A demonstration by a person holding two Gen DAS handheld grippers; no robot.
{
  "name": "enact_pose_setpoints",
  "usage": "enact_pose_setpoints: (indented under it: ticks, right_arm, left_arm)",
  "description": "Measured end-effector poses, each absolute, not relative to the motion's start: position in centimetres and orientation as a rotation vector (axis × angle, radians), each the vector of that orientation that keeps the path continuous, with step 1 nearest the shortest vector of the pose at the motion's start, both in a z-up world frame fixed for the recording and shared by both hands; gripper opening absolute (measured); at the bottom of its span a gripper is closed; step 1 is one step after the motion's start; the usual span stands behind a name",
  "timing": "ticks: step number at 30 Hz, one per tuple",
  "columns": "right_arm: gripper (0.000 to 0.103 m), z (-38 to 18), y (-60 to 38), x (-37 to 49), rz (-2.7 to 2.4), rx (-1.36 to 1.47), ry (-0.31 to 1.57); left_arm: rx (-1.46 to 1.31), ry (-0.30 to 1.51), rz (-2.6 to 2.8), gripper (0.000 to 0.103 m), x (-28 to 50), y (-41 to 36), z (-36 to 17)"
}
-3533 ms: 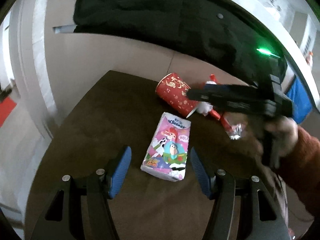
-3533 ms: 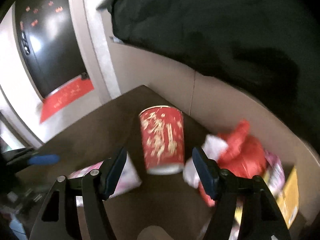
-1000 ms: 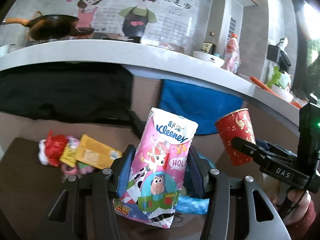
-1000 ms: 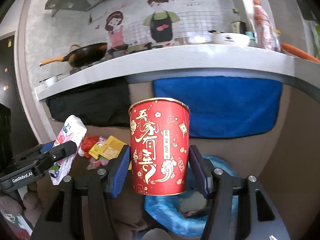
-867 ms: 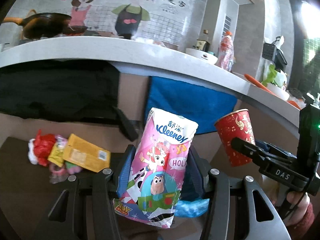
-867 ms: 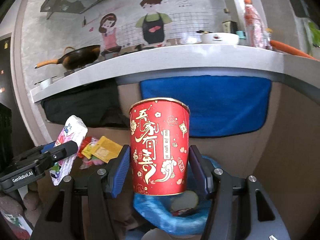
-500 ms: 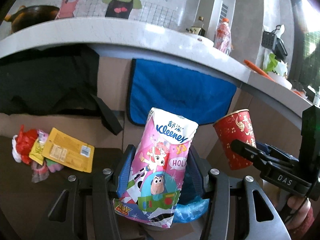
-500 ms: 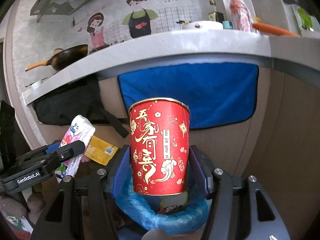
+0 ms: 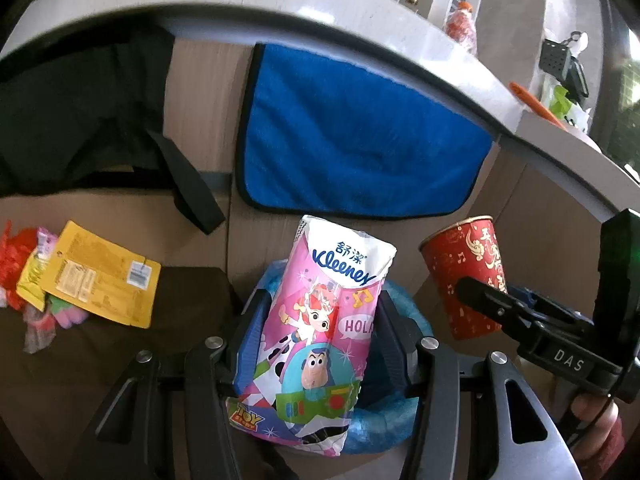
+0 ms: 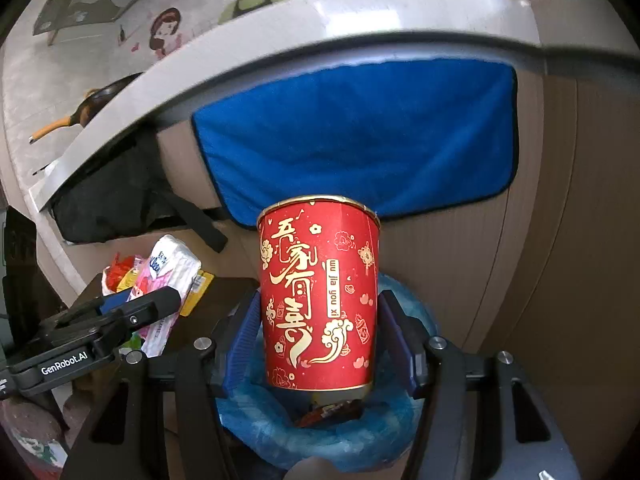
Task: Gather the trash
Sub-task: 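Carry the tissue pack and red cup over the blue bin and release both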
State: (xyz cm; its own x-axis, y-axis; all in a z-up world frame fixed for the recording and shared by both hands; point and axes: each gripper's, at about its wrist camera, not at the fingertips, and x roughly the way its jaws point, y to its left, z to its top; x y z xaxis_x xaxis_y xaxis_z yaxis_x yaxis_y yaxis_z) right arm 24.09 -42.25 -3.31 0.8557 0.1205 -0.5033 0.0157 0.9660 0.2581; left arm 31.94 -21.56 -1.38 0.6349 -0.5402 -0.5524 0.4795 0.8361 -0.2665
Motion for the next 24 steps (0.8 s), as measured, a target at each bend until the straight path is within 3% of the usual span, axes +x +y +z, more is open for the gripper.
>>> enact_pose_setpoints:
  ticks: [16,20,24]
  right_arm:
    - [0.058,-6.4,-43.3,26.6,0.045,0.303,0.608]
    - [0.071,-6.8,-43.4,26.8,0.033,0.305,0.606]
    - [0.071,-6.8,-43.5,26.4,0.034,0.301,0.604]
  left_arm:
    - [-0.145,0.773,-0.621,0.053,35.6,-23.1,-5.3]
    - [-0.189,0.802,-0.681,0.059,36.9,-23.1,-5.8]
    - [-0.228,0.810,-0.695,0.068,37.6,-22.3,-5.5]
